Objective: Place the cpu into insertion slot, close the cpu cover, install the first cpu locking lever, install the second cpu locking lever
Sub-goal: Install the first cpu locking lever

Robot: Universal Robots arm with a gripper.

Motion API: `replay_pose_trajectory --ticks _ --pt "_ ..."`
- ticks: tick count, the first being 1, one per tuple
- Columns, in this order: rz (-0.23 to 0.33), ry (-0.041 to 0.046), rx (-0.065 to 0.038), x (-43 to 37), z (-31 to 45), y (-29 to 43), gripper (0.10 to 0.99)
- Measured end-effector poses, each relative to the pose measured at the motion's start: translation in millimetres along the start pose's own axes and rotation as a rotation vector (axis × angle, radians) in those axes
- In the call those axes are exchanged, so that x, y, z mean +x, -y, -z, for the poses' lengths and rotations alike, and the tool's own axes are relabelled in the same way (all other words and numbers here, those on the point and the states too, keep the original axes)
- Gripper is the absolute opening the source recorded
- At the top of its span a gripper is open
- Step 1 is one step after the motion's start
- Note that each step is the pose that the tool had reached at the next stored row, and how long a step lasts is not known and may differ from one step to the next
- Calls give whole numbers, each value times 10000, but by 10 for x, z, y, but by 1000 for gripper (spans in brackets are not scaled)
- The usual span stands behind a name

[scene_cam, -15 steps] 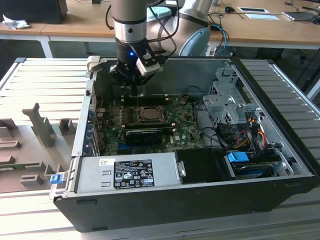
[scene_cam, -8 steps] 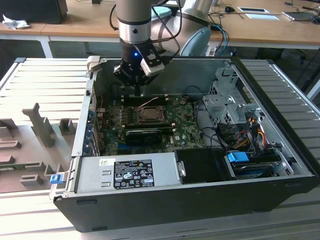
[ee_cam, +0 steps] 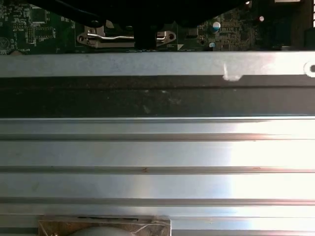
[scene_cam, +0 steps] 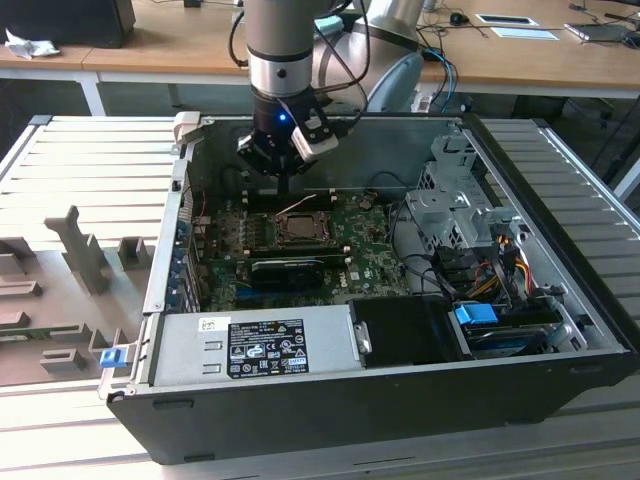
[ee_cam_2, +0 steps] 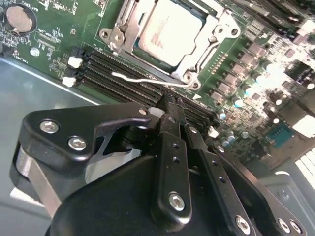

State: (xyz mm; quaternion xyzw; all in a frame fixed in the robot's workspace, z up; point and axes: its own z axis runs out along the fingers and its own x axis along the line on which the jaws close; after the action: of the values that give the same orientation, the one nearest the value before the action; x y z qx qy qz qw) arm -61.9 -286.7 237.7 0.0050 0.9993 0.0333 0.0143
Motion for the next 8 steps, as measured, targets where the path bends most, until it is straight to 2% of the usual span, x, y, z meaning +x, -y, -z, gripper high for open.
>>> replay_pose_trajectory --ticks 1,2,8 --pt "1 1 0 -8 -46 3 106" --pt "2 0 -1 -9 -55 3 106" --pt "4 0 0 -10 -66 6 106"
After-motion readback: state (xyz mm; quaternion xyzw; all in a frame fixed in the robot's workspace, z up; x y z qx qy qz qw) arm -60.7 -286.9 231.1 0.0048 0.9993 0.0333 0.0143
